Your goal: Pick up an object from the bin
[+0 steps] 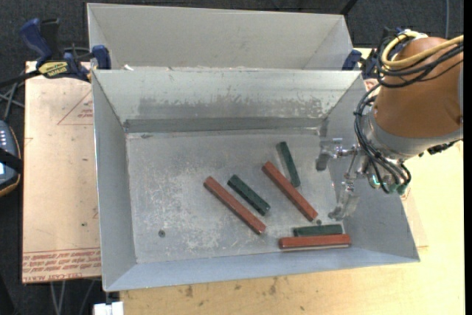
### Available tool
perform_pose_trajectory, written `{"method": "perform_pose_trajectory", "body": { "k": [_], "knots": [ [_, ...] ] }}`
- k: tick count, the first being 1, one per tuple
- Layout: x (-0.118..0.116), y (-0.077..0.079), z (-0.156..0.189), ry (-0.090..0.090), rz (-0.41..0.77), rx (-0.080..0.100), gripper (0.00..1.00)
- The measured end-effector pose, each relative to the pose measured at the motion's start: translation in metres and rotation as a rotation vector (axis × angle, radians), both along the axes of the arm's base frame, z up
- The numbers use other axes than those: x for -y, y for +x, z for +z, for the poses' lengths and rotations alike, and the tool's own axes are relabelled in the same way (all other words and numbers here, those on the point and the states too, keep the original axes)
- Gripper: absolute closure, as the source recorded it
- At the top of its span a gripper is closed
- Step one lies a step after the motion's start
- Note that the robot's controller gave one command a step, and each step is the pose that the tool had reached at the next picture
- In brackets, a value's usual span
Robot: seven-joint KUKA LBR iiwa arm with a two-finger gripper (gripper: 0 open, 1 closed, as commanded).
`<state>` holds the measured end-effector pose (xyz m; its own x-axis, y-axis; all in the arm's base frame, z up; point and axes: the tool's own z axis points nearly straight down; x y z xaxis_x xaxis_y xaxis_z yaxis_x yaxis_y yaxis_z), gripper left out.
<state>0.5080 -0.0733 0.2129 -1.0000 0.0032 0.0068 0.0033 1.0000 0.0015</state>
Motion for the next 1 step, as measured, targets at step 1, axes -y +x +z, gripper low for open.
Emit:
{"method": "perform_pose_trajectory", "body": {
  "k": [1],
  "knots": [
    [-0.0003,0.0016,0.0043,-0.001,0.003,0.008,0.00]
  ]
}}
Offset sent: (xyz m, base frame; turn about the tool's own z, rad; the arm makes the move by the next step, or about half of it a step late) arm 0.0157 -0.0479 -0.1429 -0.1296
